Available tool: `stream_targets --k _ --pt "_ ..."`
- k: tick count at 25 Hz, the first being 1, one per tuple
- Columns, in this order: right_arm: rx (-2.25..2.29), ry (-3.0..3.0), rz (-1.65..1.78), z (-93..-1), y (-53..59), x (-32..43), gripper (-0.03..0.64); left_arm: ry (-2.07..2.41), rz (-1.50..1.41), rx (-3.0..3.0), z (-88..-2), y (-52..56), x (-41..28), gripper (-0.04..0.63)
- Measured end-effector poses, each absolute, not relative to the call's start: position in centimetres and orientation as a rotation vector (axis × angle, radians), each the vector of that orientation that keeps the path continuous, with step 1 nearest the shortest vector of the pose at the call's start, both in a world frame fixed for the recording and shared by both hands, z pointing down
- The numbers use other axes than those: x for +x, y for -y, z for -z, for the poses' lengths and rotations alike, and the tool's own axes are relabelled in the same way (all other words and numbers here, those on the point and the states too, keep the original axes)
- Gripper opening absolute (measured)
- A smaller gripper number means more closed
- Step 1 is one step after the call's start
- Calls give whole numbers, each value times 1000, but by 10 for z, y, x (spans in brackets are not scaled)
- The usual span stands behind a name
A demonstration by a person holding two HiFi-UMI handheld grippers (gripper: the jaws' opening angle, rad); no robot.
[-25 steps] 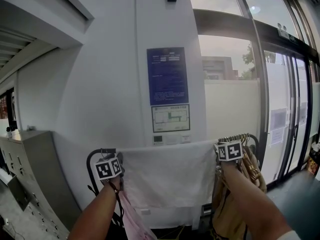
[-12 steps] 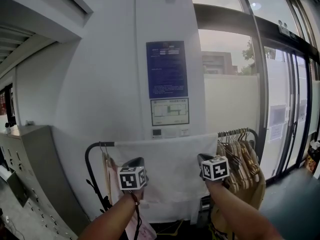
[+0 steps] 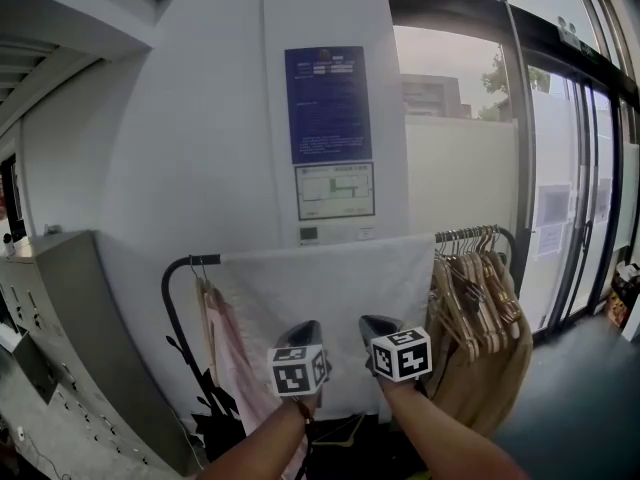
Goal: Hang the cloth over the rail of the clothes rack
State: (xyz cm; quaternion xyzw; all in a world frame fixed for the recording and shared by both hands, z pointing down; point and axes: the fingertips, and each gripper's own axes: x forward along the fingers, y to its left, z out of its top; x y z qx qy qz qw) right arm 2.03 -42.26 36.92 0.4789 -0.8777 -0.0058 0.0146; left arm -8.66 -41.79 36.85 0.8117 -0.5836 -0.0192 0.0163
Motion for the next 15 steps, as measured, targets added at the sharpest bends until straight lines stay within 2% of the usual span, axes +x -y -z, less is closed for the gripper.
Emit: stream_targets --k 15 --pt "1484 2753 21 -367 429 9 0 1830 63 2544 -364 426 -86 5"
